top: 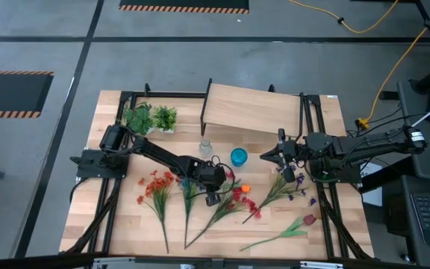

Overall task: Pick and place flowers into a vace then onto a shelf
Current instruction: Put the orange flower into the transparent vase

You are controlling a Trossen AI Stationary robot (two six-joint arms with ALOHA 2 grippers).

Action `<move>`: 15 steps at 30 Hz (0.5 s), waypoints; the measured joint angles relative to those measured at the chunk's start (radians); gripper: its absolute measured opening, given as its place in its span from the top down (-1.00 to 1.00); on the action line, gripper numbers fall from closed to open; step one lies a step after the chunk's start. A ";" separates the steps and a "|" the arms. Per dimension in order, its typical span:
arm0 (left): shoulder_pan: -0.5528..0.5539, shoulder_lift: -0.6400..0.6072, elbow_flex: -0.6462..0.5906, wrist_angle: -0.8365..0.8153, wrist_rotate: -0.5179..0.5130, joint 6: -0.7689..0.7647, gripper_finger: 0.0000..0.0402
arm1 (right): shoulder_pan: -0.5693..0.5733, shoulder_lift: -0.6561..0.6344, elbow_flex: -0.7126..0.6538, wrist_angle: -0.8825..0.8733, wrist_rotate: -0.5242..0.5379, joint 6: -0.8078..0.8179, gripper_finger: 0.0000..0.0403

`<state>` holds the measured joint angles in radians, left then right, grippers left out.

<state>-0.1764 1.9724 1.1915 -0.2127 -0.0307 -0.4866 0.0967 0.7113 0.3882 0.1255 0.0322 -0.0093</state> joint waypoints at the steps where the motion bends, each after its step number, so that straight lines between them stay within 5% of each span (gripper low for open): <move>1: 0.002 -0.008 -0.001 -0.005 0.000 -0.001 0.97 | 0.000 0.000 0.000 0.000 0.000 0.000 0.88; 15: 0.011 -0.279 0.000 -0.106 -0.148 0.051 0.98 | 0.000 0.000 0.000 -0.017 0.000 0.001 0.88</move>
<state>-0.1658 1.6932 1.1912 -0.3187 -0.1786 -0.4355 0.0967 0.7116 0.3878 0.1089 0.0322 -0.0086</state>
